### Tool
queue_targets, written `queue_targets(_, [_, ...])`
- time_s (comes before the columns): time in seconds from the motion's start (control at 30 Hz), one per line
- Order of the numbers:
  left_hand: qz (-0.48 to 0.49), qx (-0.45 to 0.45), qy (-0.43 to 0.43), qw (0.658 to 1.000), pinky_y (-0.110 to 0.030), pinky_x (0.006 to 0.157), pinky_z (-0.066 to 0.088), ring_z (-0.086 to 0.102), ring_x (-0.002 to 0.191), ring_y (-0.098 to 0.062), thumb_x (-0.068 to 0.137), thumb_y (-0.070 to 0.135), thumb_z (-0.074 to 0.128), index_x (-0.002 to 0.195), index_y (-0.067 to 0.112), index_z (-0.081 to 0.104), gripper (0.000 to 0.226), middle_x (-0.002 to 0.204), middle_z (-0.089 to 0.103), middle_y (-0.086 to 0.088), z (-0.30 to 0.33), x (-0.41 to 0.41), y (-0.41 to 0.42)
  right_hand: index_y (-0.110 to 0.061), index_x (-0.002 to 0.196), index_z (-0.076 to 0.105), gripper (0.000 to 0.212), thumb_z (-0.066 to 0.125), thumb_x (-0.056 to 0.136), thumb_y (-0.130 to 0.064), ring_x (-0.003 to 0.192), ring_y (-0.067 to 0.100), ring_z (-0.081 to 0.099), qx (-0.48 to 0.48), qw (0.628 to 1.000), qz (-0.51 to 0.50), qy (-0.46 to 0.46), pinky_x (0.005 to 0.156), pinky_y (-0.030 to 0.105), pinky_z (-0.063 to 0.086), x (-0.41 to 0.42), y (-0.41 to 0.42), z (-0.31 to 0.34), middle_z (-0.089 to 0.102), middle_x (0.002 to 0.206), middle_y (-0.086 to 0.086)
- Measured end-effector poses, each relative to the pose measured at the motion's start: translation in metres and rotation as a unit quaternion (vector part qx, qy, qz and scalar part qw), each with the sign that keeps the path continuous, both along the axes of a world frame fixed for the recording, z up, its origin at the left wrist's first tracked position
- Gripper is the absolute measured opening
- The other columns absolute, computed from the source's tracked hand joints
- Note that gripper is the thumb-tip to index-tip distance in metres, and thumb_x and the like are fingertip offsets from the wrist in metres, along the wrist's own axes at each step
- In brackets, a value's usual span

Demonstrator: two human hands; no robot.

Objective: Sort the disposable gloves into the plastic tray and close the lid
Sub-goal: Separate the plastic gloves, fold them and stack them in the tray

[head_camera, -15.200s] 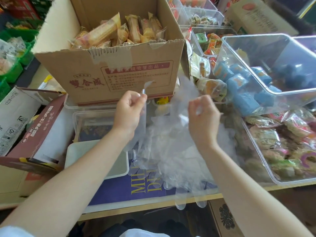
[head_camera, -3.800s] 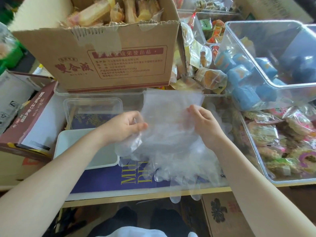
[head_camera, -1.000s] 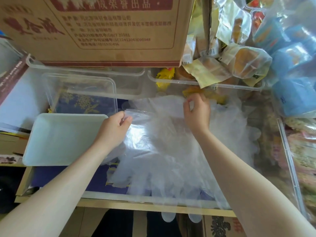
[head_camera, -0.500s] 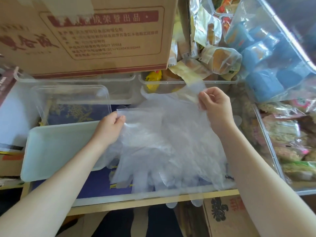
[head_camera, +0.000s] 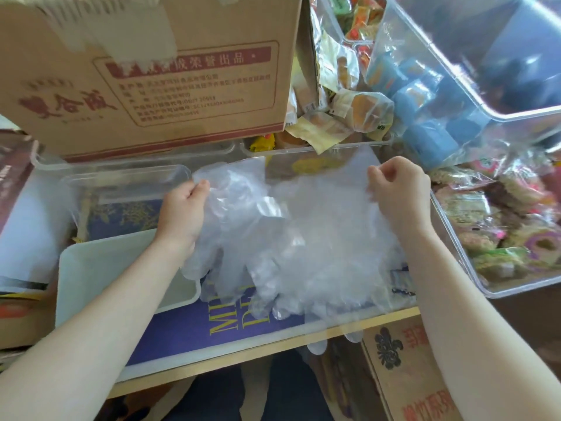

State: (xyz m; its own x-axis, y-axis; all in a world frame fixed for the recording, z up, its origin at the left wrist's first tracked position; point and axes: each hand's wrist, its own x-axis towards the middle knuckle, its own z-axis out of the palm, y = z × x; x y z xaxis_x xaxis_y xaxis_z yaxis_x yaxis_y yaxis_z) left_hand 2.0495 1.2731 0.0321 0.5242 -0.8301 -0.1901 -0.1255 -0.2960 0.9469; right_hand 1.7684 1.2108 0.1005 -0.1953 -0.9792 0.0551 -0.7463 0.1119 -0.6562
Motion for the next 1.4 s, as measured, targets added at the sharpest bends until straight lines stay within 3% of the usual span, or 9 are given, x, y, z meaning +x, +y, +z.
queue_targets(0.1, [0.043, -0.078, 0.062, 0.994, -0.031, 0.071, 0.037, 0.046, 0.078, -0.014, 0.092, 0.026, 0.052, 0.065, 0.025, 0.060, 0.028, 0.077, 0.054, -0.001, 0.020, -0.003, 0.003, -0.009, 0.075, 0.056, 0.021, 0.055, 0.090, -0.024, 0.068, 0.019, 0.054, -0.046, 0.998, -0.041, 0.027, 0.062, 0.029, 0.037, 0.008, 0.022, 0.012, 0.059, 0.070, 0.004])
queue_targets(0.3, [-0.046, -0.119, 0.094, 0.987, -0.015, 0.078, 0.042, 0.058, 0.078, 0.001, 0.096, 0.020, 0.051, 0.081, 0.029, 0.066, 0.023, 0.075, 0.068, 0.019, 0.041, -0.030, 0.021, -0.003, 0.078, 0.051, 0.013, 0.048, 0.090, -0.005, 0.046, 0.017, 0.063, 0.166, 0.922, -0.003, -0.351, 0.049, 0.027, 0.055, 0.071, 0.063, 0.014, 0.060, 0.064, 0.012])
queue_targets(0.47, [-0.146, -0.095, 0.096, 0.980, -0.005, 0.081, 0.041, 0.060, 0.089, 0.011, 0.096, 0.014, 0.048, 0.092, 0.031, 0.066, 0.025, 0.086, 0.068, 0.029, 0.036, -0.046, 0.042, -0.003, 0.078, 0.050, 0.016, 0.043, 0.092, -0.006, 0.046, 0.021, 0.063, 0.250, 0.849, -0.010, -0.466, 0.048, 0.024, 0.054, 0.100, 0.074, 0.011, 0.059, 0.057, 0.010])
queue_targets(0.67, [-0.188, -0.082, 0.140, 0.969, -0.009, 0.087, 0.040, 0.060, 0.097, 0.008, 0.096, 0.012, 0.047, 0.095, 0.028, 0.067, 0.026, 0.093, 0.070, 0.025, 0.036, -0.050, 0.056, -0.001, 0.072, 0.054, 0.040, 0.034, 0.101, -0.021, 0.052, 0.021, 0.066, 0.232, 0.812, -0.032, -0.535, 0.050, 0.025, 0.054, 0.107, 0.077, 0.010, 0.065, 0.054, 0.010])
queue_targets(0.83, [-0.231, -0.081, 0.197, 0.949, -0.038, 0.110, 0.034, 0.052, 0.123, -0.012, 0.092, 0.039, 0.050, 0.120, 0.018, 0.061, 0.037, 0.125, 0.063, 0.002, 0.035, -0.043, 0.060, -0.001, 0.072, 0.053, 0.040, 0.035, 0.101, -0.021, 0.051, 0.016, 0.066, 0.215, 0.788, -0.054, -0.574, 0.053, 0.024, 0.056, 0.110, 0.080, 0.008, 0.065, 0.051, 0.006])
queue_targets(0.93, [-0.293, -0.074, 0.242, 0.922, -0.032, 0.104, 0.041, 0.052, 0.124, -0.015, 0.068, 0.063, 0.069, 0.131, 0.018, 0.051, 0.079, 0.130, 0.059, 0.001, 0.036, -0.037, 0.064, 0.000, 0.072, 0.055, 0.041, 0.035, 0.101, -0.020, 0.052, 0.016, 0.066, 0.198, 0.791, -0.043, -0.577, 0.053, 0.024, 0.055, 0.111, 0.082, 0.008, 0.066, 0.054, 0.007])
queue_targets(1.07, [-0.274, -0.076, 0.162, 0.945, -0.021, 0.088, 0.048, 0.062, 0.103, -0.004, 0.084, 0.011, 0.067, 0.115, 0.025, 0.059, 0.035, 0.106, 0.070, 0.013, 0.040, -0.040, 0.064, 0.001, 0.074, 0.059, 0.045, 0.034, 0.102, -0.025, 0.057, 0.019, 0.068, 0.201, 0.802, -0.015, -0.562, 0.055, 0.024, 0.056, 0.109, 0.084, 0.008, 0.068, 0.060, 0.010])
queue_targets(1.23, [-0.237, -0.063, 0.126, 0.961, -0.035, 0.093, 0.046, 0.064, 0.097, -0.015, 0.093, -0.001, 0.050, 0.101, 0.018, 0.071, 0.029, 0.098, 0.073, 0.003, 0.050, -0.034, 0.056, -0.021, 0.095, 0.052, 0.027, 0.059, 0.085, -0.045, 0.078, 0.007, 0.056, 0.074, 0.893, 0.024, -0.444, 0.073, 0.021, 0.046, 0.095, 0.088, -0.008, 0.059, 0.088, -0.002])
queue_targets(1.4, [-0.254, -0.053, 0.174, 0.950, -0.014, 0.077, 0.043, 0.063, 0.076, 0.001, 0.084, 0.008, 0.056, 0.075, 0.025, 0.075, 0.028, 0.076, 0.071, 0.013, 0.071, -0.027, 0.052, -0.038, 0.141, 0.015, 0.119, 0.075, 0.043, -0.072, 0.131, 0.005, 0.034, 0.084, 0.897, 0.182, -0.394, 0.093, 0.014, 0.043, 0.059, 0.079, -0.024, 0.034, 0.142, -0.011])
